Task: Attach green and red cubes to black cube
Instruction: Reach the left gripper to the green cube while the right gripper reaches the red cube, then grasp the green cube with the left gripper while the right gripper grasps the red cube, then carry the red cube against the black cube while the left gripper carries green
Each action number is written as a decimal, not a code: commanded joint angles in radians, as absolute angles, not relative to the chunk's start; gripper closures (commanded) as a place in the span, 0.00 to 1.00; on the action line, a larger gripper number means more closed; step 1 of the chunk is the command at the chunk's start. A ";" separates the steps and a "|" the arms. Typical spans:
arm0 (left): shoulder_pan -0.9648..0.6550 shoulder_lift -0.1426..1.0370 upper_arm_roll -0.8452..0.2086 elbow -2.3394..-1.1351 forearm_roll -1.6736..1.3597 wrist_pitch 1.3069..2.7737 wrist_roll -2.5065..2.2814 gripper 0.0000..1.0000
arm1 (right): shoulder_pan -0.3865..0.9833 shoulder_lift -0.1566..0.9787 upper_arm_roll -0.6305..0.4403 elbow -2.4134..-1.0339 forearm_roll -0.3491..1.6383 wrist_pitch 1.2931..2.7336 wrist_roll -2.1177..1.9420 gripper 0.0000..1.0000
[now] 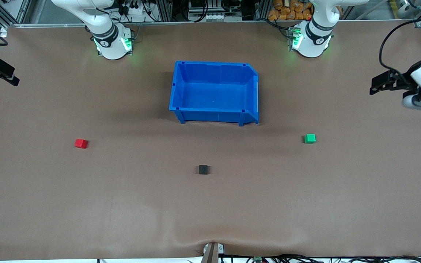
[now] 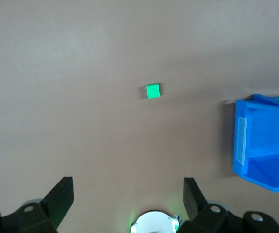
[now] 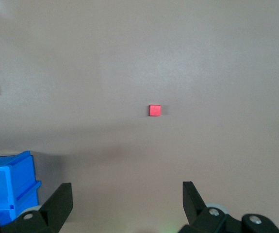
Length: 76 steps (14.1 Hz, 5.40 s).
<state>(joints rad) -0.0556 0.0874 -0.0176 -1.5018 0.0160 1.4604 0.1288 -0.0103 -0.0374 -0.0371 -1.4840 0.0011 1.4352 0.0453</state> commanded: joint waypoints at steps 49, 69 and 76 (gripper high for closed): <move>-0.146 0.474 -0.133 -1.867 -0.025 2.421 -1.167 1.00 | -0.071 0.778 -0.023 -1.359 0.378 1.652 0.665 1.00; -0.190 0.649 -0.140 -1.562 -0.075 2.301 -1.784 1.00 | 0.483 0.928 -0.015 -1.328 0.606 2.408 1.680 1.00; -0.278 0.729 -0.138 -1.509 -0.110 2.278 -1.871 1.00 | 0.520 0.968 -0.015 -1.328 0.606 2.495 1.712 0.94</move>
